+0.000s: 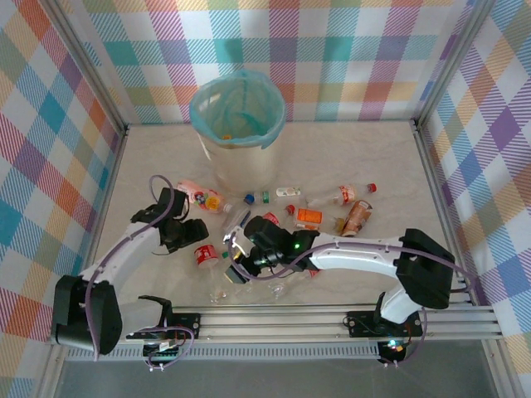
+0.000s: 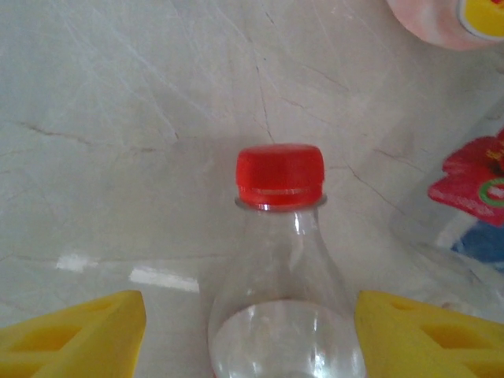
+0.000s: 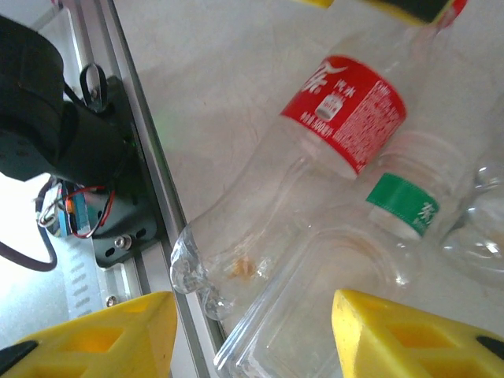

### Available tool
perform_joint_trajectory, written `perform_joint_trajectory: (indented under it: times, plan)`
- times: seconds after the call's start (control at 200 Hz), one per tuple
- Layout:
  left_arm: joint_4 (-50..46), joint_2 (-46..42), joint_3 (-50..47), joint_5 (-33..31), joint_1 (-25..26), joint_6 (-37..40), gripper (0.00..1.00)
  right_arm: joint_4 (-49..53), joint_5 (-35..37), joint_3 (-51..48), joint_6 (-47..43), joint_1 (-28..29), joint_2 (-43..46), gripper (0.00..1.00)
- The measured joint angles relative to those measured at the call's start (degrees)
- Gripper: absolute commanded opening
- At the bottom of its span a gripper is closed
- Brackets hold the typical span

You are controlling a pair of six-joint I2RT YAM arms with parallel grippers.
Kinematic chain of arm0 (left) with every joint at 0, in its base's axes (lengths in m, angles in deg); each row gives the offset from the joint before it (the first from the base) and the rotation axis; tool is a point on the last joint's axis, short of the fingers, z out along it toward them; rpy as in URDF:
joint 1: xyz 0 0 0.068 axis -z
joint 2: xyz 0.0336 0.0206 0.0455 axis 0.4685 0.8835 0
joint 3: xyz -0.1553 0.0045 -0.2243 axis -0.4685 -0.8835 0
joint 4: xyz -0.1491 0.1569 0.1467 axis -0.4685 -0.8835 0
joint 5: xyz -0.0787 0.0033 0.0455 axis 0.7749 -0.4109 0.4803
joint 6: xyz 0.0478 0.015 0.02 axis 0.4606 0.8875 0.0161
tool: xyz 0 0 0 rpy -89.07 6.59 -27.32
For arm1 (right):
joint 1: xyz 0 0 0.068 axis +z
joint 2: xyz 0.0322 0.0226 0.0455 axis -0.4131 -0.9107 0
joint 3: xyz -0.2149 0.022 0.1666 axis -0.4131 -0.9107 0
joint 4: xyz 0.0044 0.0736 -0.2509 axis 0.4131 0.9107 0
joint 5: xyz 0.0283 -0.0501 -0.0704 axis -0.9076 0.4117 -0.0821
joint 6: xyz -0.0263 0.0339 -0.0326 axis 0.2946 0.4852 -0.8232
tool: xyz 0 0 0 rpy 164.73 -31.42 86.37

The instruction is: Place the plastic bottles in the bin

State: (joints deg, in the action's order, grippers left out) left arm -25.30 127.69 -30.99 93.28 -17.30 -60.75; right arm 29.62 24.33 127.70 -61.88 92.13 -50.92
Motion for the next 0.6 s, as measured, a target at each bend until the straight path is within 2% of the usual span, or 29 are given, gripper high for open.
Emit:
perform_joint_trajectory:
  times: [0.3, 0.48, 0.6]
  plan:
    - [3.5, 6.7, 2.3, 1.5, -3.3, 2.4, 0.66, 0.0, -0.6, 1.6, 0.2, 0.8, -2.3, 0.55]
    - [4.7, 9.9, 2.7, 3.2, -3.5, 3.2, 0.65, -0.4, -1.0, 2.7, 0.2, 1.0, -3.7, 0.56]
    - [5.0, 10.4, 2.7, 4.0, -3.5, 3.7, 0.6, -0.5, -1.2, 3.0, 0.7, 1.0, -4.3, 0.56]
